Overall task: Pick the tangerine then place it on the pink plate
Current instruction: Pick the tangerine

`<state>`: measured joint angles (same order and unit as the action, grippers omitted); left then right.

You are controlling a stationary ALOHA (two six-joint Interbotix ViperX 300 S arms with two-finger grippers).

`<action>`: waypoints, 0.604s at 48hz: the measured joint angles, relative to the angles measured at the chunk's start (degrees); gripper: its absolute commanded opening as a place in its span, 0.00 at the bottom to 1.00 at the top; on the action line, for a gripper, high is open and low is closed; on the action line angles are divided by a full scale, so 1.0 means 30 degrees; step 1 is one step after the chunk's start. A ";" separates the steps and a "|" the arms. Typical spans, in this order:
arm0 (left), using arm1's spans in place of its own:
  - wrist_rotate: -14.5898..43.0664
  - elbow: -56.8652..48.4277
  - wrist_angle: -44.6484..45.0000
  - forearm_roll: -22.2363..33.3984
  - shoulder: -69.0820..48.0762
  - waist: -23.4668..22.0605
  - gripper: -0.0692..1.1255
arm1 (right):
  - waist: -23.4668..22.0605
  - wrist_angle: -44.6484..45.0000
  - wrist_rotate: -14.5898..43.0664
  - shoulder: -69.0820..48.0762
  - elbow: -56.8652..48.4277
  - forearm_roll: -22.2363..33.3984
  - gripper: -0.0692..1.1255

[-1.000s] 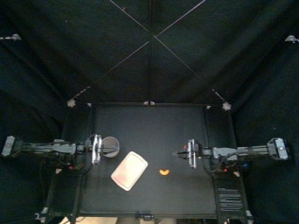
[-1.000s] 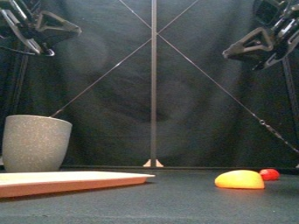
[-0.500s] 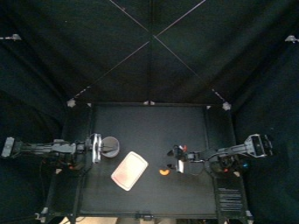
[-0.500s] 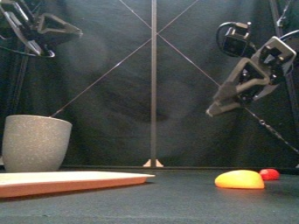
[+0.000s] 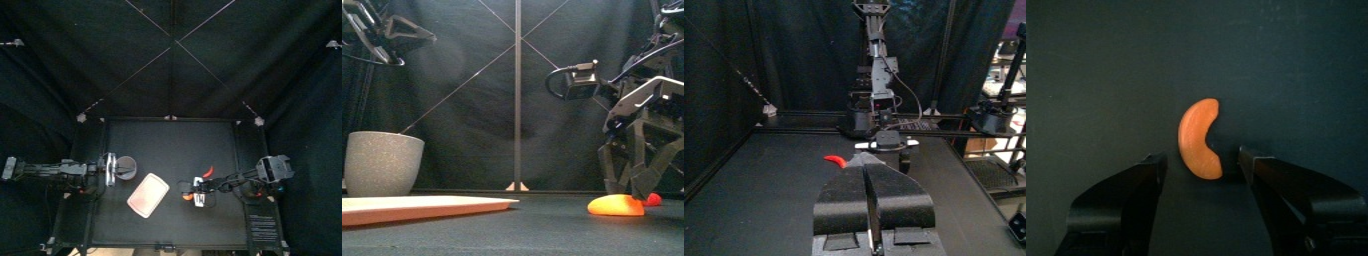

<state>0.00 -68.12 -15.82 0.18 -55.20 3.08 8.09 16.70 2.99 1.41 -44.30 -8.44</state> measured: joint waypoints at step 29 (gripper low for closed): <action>0.0000 0.0000 0.0000 -0.0029 0.0029 0.0029 0.18 | 0.0234 0.0205 0.0000 0.0938 0.0703 0.0117 0.65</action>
<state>0.00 -68.12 -15.82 0.09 -55.11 3.16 8.79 17.31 2.99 4.22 -42.19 -8.09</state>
